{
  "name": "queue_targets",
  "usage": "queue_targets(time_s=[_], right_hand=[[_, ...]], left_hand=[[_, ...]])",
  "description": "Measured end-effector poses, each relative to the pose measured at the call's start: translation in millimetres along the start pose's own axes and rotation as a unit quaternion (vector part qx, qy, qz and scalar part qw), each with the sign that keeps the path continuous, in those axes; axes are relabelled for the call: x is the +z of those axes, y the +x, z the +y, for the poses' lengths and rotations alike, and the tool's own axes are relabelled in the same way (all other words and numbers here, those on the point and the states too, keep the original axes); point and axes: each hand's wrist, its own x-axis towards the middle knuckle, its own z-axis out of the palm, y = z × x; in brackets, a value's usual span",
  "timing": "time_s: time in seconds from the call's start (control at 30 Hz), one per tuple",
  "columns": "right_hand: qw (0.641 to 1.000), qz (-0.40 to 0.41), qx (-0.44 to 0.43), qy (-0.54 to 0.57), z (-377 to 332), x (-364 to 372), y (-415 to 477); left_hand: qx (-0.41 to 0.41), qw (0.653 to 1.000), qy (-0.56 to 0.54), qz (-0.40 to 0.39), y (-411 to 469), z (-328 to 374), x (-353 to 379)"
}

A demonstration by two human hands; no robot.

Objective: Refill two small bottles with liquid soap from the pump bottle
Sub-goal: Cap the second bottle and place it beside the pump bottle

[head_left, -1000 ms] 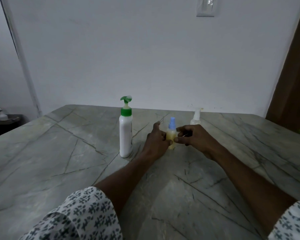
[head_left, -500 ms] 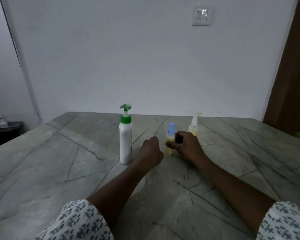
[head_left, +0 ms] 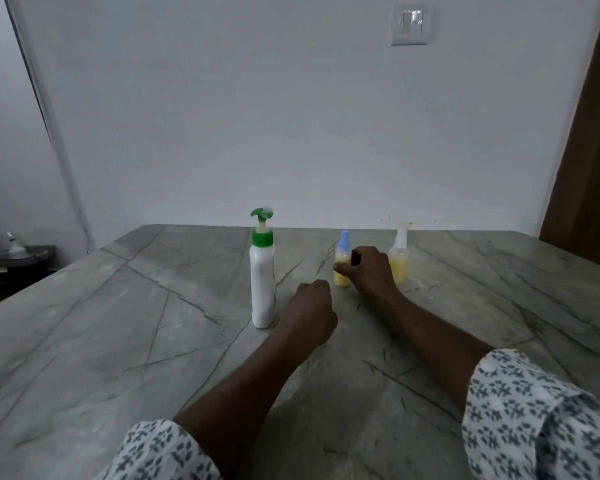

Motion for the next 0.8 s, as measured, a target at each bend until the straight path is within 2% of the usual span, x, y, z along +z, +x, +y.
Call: queue_targets(time_s=[0.43,0.57,0.63,0.7,0.8], right_hand=[[1.000,0.001,0.016,0.019,3,6,2],[0.999,0.006,0.025,0.020,-1,0,-3],[0.999,0.030,0.014,0.024,-3,-5,-9],[0.998,0.058,-0.011,0.024,-5,-12,-16],[0.996,0.073,-0.052,0.012,-11,-25,-29]], left_hand=[[0.008,0.998,-0.007,0.070,8,-4,2],[0.022,0.993,-0.002,0.113,5,0,-3],[0.044,0.984,-0.017,0.174,1,6,-8],[0.067,0.960,-0.044,0.269,-3,12,-17],[0.072,0.890,-0.114,0.436,-10,17,-35]])
